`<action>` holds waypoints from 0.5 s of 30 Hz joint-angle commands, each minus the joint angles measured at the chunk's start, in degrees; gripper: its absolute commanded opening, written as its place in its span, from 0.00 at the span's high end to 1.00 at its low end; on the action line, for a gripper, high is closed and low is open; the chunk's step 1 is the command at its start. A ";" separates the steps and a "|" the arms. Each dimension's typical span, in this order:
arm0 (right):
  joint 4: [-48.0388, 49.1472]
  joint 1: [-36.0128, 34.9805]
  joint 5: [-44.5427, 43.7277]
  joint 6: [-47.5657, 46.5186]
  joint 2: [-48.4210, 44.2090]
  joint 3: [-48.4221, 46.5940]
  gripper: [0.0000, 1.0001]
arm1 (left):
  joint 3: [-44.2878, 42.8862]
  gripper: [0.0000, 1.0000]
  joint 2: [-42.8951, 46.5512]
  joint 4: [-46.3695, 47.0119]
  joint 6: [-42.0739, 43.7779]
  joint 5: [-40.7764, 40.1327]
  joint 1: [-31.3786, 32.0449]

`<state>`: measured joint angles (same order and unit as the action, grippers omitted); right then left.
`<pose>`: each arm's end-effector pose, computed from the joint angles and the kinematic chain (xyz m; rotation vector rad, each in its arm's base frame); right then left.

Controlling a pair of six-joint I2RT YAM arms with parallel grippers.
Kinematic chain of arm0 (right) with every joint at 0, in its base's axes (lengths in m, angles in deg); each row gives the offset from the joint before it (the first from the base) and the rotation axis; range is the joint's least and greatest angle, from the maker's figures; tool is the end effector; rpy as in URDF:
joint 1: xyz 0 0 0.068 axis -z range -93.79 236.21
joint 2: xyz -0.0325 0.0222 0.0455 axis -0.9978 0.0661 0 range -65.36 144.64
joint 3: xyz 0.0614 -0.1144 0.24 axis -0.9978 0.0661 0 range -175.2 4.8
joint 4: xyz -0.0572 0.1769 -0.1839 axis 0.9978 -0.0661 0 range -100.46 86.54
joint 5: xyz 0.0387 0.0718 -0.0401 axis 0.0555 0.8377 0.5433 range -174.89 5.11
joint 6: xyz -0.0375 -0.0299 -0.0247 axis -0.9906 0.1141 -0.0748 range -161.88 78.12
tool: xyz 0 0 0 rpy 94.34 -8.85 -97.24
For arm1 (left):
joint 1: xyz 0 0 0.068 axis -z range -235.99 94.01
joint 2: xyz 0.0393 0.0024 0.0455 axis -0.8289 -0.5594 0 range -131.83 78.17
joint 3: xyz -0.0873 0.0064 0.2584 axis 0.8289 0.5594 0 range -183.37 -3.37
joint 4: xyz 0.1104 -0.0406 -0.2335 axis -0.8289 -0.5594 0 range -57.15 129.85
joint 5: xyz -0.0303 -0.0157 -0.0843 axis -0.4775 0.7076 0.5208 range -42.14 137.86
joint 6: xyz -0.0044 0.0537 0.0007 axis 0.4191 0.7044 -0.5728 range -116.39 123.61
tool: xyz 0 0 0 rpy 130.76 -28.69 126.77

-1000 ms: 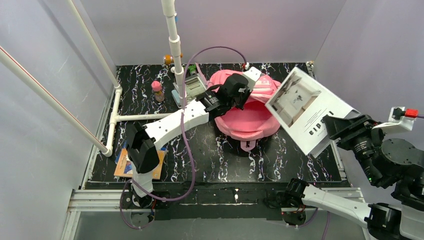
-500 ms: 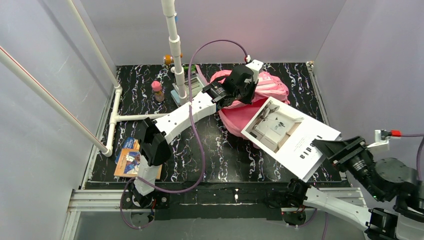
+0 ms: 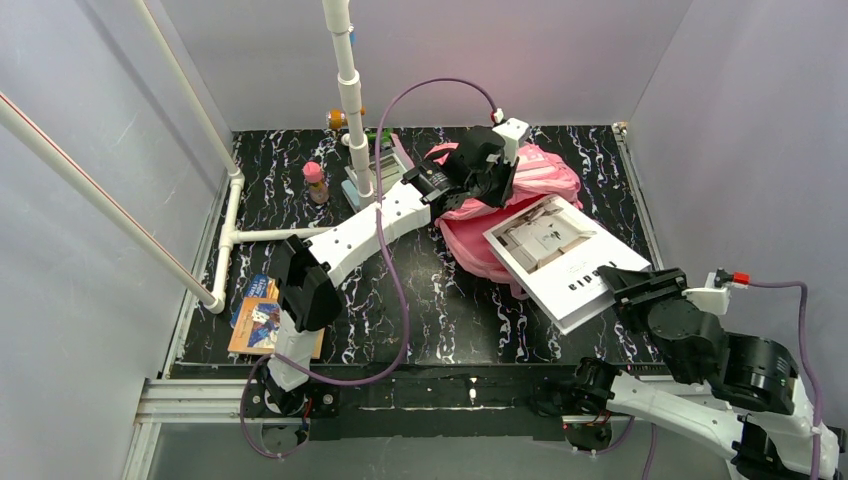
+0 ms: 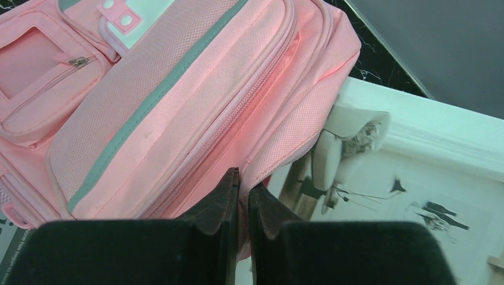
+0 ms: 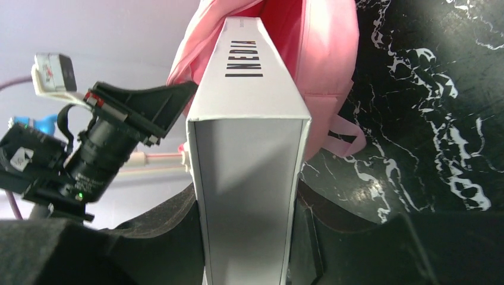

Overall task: Pack the student bag
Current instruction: Place the book in the student bag.

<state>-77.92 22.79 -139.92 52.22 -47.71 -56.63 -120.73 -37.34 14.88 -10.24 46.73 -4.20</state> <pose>0.0194 -0.0266 0.3583 1.0358 1.6661 0.8598 0.2959 -0.3747 0.3767 0.6529 1.9402 -0.7156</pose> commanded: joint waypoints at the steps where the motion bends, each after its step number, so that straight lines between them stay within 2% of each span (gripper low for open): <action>1: 5.15 -0.22 -8.53 15.40 2.53 2.59 0.99 | -2.58 1.00 8.08 4.22 -1.91 6.37 0.15; 8: 8.69 -0.21 -8.82 24.23 6.02 7.57 0.99 | -5.08 1.00 7.57 5.15 -4.92 10.11 0.16; 15: 19.78 -0.22 -19.96 21.08 6.89 14.64 0.99 | -3.76 1.00 8.53 5.72 -9.22 15.78 0.20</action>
<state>-69.46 22.70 -147.65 70.08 -41.24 -45.09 -121.65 -36.53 14.96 -15.05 56.28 -4.26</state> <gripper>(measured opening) 0.512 0.056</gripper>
